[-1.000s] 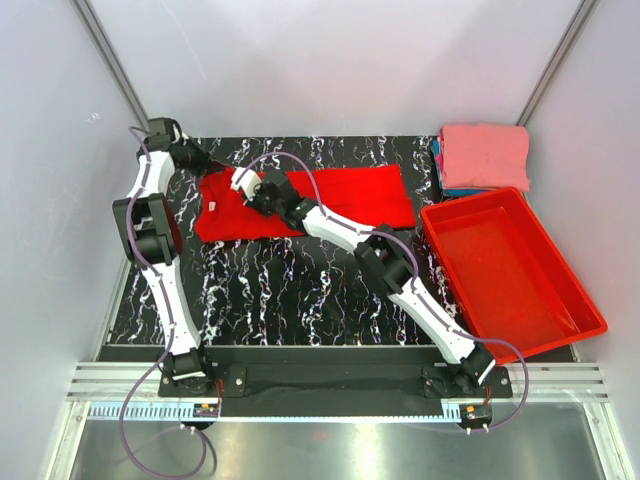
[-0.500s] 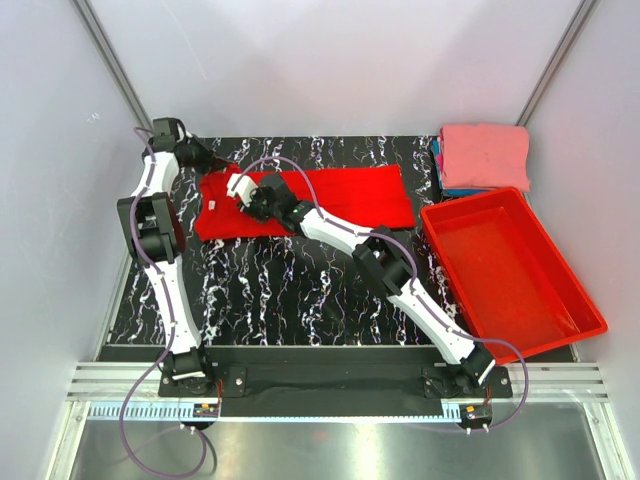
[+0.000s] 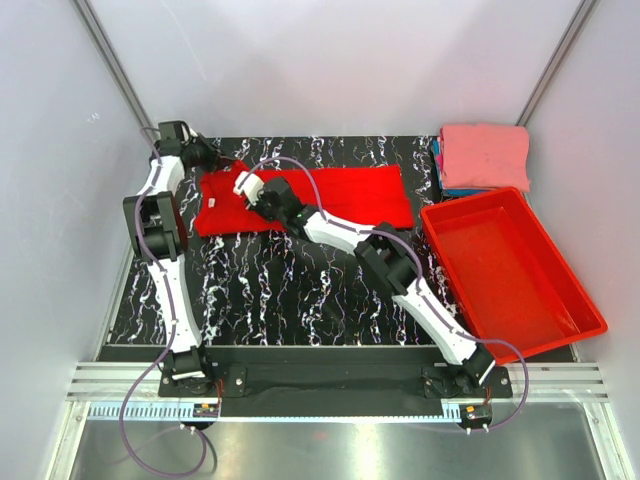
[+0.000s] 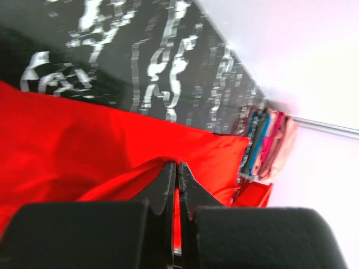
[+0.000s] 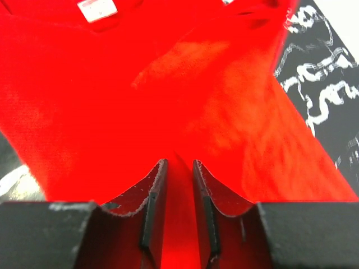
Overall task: Fold and stack the t-shirts
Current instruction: Fold the tshirt
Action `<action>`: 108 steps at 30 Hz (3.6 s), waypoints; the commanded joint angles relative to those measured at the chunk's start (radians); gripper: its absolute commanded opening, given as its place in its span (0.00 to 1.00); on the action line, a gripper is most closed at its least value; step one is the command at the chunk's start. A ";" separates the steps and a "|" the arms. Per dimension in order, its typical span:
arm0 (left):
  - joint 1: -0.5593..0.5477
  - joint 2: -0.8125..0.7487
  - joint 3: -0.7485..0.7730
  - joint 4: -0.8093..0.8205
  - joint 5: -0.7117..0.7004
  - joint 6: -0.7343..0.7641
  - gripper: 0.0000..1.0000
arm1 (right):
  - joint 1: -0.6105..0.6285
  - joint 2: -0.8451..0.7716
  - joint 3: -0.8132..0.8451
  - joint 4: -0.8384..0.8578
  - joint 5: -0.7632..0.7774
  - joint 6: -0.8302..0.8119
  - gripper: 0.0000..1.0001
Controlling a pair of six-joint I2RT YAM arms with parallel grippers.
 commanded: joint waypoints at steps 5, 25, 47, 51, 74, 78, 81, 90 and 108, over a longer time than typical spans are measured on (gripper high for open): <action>0.002 0.058 0.040 0.001 -0.010 0.058 0.01 | -0.037 -0.359 -0.287 0.251 0.046 0.180 0.34; -0.009 -0.229 -0.196 -0.187 -0.109 0.248 0.00 | -0.094 -0.576 -0.535 0.203 0.095 0.318 0.34; -0.055 -0.425 -0.535 -0.297 -0.346 0.374 0.40 | -0.104 -0.638 -0.625 0.122 0.092 0.390 0.34; -0.055 -0.456 -0.497 -0.315 -0.383 0.371 0.52 | -0.108 -0.640 -0.603 0.090 0.121 0.393 0.34; -0.148 -0.245 -0.394 -0.091 -0.176 0.299 0.50 | -0.166 -0.683 -0.643 -0.064 0.092 0.519 0.25; -0.148 -0.248 -0.380 -0.119 -0.213 0.324 0.50 | -0.179 -0.676 -0.643 -0.070 0.086 0.539 0.24; -0.150 -0.261 -0.354 -0.142 -0.198 0.327 0.50 | -0.180 -0.684 -0.640 -0.081 0.089 0.542 0.23; -0.145 -0.416 -0.429 -0.203 -0.187 0.319 0.54 | -0.192 -0.712 -0.611 -0.248 0.123 0.577 0.20; 0.000 -0.590 -0.774 -0.191 -0.527 0.255 0.55 | -0.206 -0.785 -0.712 -0.309 0.141 0.603 0.12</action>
